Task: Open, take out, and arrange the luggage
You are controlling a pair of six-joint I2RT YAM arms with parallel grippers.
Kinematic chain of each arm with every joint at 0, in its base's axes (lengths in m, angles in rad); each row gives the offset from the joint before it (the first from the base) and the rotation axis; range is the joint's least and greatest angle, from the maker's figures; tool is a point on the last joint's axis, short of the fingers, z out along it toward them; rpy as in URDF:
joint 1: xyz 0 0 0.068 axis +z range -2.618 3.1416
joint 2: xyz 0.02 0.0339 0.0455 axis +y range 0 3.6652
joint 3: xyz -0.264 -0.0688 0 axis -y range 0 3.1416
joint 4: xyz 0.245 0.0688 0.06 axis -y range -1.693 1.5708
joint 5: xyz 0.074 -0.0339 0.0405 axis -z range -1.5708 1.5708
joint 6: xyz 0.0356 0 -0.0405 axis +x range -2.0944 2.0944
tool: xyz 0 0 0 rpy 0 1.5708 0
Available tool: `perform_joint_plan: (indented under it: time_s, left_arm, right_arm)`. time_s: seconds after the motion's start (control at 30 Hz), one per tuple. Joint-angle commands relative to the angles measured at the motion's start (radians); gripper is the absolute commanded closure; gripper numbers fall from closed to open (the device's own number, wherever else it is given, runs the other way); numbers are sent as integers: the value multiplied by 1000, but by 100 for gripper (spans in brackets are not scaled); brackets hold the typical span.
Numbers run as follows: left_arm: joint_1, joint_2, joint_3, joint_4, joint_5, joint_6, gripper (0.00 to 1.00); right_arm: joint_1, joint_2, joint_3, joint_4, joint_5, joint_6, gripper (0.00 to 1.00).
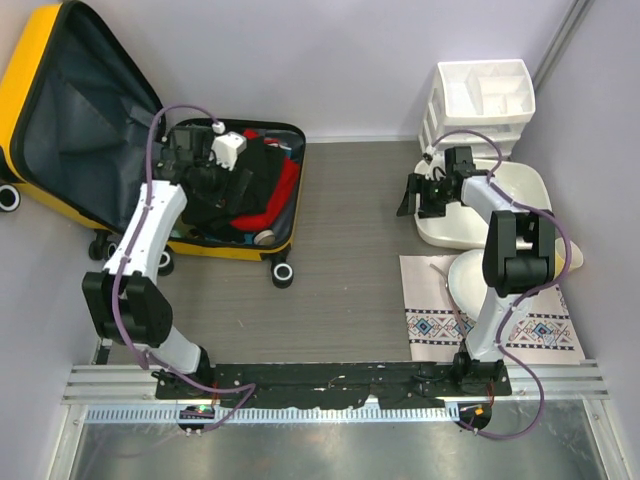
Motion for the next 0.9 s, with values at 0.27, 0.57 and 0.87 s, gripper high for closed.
perform_joint_plan:
  time_s: [0.27, 0.57, 0.87]
  left_arm:
    - [-88, 156, 31, 156, -34, 10, 6]
    - [-91, 211, 57, 152, -77, 111, 11]
    - [-108, 263, 45, 146, -129, 276, 5]
  right_arm:
    - [173, 55, 28, 148, -158, 135, 31]
    - [291, 130, 46, 362, -207, 335, 31]
    - [337, 155, 131, 444, -230, 411, 30]
